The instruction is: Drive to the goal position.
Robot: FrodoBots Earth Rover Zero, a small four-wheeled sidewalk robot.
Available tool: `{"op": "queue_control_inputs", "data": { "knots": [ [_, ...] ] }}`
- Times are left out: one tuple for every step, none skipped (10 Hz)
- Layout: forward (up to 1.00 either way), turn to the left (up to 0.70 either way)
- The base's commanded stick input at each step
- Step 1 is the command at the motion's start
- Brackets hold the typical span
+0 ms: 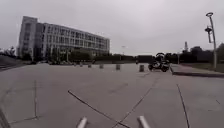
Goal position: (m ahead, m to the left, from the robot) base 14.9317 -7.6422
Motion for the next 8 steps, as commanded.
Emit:
{"op": "queue_control_inputs", "data": {
  "knots": [
    [0.7,0.0],
    [0.7,0.0],
    [0.7,0.0],
    [0.7,0.0],
    [0.7,0.0],
    [0.7,0.0],
    [0.7,0.0],
    [0.7,0.0]
  ]
}}
